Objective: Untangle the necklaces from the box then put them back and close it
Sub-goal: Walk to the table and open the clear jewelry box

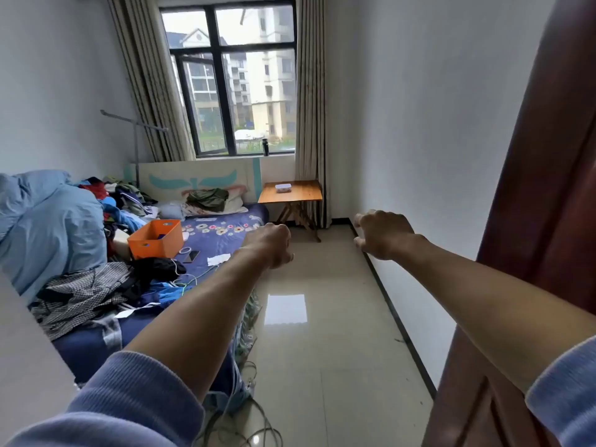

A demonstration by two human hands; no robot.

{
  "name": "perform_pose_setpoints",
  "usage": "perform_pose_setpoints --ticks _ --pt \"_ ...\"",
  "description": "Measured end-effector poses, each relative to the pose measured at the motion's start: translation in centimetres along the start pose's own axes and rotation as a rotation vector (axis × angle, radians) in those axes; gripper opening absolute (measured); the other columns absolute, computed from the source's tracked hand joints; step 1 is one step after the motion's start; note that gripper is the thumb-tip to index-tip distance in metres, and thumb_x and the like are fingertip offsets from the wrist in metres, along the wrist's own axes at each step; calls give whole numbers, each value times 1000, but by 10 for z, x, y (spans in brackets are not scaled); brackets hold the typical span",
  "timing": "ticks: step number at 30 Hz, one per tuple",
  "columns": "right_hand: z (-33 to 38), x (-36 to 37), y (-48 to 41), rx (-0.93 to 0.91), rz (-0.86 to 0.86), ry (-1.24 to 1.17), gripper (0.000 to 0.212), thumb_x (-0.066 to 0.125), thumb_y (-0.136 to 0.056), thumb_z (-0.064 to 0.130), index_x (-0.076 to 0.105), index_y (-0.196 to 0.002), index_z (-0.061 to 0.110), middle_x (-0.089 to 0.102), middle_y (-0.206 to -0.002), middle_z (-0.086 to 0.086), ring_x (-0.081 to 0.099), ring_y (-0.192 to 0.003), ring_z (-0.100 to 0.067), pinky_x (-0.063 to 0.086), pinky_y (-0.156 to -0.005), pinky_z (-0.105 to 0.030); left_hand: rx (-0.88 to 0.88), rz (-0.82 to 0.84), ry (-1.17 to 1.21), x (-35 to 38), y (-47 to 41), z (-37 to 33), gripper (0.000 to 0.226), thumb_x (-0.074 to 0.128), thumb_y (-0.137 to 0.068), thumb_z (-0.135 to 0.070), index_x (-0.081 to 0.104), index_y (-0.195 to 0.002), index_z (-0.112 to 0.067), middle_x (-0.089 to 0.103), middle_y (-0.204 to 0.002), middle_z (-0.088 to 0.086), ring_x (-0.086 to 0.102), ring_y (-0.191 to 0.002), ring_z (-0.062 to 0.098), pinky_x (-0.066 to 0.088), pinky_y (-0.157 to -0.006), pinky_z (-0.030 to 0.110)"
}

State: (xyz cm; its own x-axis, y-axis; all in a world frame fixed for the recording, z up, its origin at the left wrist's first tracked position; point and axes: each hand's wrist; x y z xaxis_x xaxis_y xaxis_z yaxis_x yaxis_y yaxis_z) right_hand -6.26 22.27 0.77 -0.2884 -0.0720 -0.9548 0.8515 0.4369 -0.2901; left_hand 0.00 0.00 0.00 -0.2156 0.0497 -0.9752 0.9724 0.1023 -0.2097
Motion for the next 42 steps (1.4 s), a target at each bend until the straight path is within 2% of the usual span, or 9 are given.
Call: perform_pose_setpoints --ticks 2,5,10,15,19,24,31,39,42 --pt "0 9 -4 15 29 3 32 55 -90 36 56 -117 18 60 -121 -7 59 -104 -29 41 -76 -34 -4 34 -11 9 -5 1 13 67 -82 -33 65 -87 -21 67 -106 9 63 -98 31 42 -73 30" --pt "-3 35 -8 24 74 -12 20 56 -88 35 51 -98 18 61 -116 -8 58 -94 -27 37 -72 -32 -26 85 -3 33 -13 4 12 67 -81 -34 61 -82 -24 67 -107 10 63 -98 31 41 -72 29" --pt "-13 94 -17 23 167 -33 39 57 -87 37 55 -123 21 61 -124 -8 59 -107 -30 41 -77 -35 -26 173 18 83 -28 2 12 68 -81 -34 62 -82 -24 66 -108 11 63 -98 31 44 -75 31" --pt "-34 163 -35 25 287 -77 38 57 -87 38 57 -122 23 61 -126 -7 59 -107 -29 47 -83 -37 -49 294 28 144 -55 -4 19 68 -84 -35 68 -95 -21 67 -114 10 63 -103 30 44 -78 32" --pt "-52 209 -60 20 389 -101 39 56 -89 39 55 -125 25 60 -126 -5 57 -109 -27 40 -78 -34 -90 355 34 183 -82 -10 21 67 -85 -37 68 -98 -21 66 -114 10 62 -102 31 45 -79 32" --pt "-66 245 -98 9 459 -114 38 57 -90 41 56 -123 24 60 -125 -5 56 -112 -28 42 -85 -35 -136 419 38 214 -110 -9 24 68 -84 -38 69 -101 -20 68 -112 9 63 -101 30 51 -84 35" --pt "-70 293 -184 -18 509 -137 35 58 -90 40 58 -121 22 61 -124 -6 57 -110 -29 43 -84 -34 -170 468 56 251 -187 19 23 68 -85 -36 69 -98 -17 69 -108 10 65 -94 29 54 -88 41" --pt "-71 354 -320 14 545 -106 39 57 -90 41 56 -125 25 60 -124 -5 57 -110 -27 40 -76 -33 -155 490 80 302 -327 73 26 68 -85 -37 69 -102 -17 67 -109 7 63 -96 28 47 -76 32" --pt "-78 365 -369 54 560 -126 39 56 -91 42 55 -126 24 60 -123 -4 57 -108 -27 41 -77 -33 -126 506 80 310 -383 87 27 67 -86 -37 68 -103 -16 67 -112 8 63 -98 28 49 -80 34"
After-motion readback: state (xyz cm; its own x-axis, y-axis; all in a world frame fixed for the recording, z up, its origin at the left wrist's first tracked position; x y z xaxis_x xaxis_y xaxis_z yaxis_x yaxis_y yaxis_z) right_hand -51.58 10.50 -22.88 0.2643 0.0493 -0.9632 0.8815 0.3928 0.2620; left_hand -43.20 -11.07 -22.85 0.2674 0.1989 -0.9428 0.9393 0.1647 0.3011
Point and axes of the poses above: each hand's wrist, its own y-axis away from the middle knuckle, its own x-axis out of the palm, z = x × y
